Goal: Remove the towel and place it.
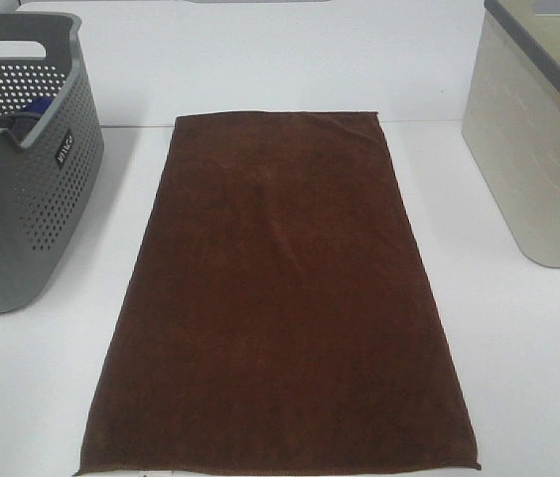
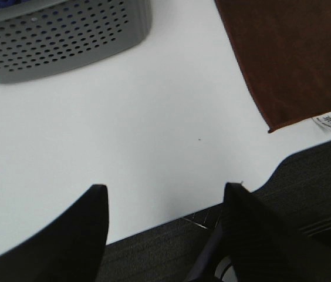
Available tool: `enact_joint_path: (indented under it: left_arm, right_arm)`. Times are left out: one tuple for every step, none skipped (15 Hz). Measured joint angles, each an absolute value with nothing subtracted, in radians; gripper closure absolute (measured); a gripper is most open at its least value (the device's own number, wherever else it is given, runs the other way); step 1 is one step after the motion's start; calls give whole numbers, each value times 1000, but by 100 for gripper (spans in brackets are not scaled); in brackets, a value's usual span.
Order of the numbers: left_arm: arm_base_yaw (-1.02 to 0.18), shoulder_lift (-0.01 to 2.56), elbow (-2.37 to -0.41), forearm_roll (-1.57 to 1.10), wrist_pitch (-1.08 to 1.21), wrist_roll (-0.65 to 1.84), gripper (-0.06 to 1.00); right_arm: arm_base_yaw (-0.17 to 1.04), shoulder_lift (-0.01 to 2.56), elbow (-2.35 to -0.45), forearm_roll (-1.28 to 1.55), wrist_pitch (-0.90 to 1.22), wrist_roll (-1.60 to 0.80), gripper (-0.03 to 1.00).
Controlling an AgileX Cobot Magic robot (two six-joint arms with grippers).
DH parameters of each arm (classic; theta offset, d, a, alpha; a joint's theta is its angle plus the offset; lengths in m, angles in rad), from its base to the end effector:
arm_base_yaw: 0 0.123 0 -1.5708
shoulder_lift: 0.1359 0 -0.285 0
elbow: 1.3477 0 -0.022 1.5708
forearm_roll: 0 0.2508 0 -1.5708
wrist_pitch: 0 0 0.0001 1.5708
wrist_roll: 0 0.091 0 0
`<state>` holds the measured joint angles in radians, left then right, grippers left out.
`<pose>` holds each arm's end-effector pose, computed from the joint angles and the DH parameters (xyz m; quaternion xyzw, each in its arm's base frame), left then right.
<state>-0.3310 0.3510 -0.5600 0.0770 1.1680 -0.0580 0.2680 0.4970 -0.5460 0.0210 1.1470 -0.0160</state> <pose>0.0399 -0.0069 0.2811 0.1298 0.9298 -0.0284 0.3431 0.0612 0.0186 0.2703 -0.1345 0.9515 0.0450 0.2728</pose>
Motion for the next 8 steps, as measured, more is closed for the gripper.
enact_joint_path:
  left_arm:
    - [-331,314,-543,57,1154,-29,39]
    - [-331,269,-533,12,1117,9,39]
    - [-331,260,-521,0,1094,26,39]
    - [-331,257,-508,-14,1071,40,39]
    - [-331,256,-501,-25,1061,56,39]
    - [-331,255,-500,-33,1056,63,39]
    - [-331,255,-500,-38,1054,66,39]
    - [-331,255,-500,-39,1054,69,39]
  right_arm:
    - [268,439,-544,21,1141,-30,36]
    - [268,321,-523,24,1101,-43,36]
    - [268,268,-513,33,1087,-50,36]
    - [268,229,-510,37,1076,-56,36]
    - [268,197,-508,40,1071,-58,36]
    - [268,179,-504,41,1069,-60,36]
    - [268,174,-503,41,1068,-64,36]
    - [268,170,-502,41,1068,-67,36]
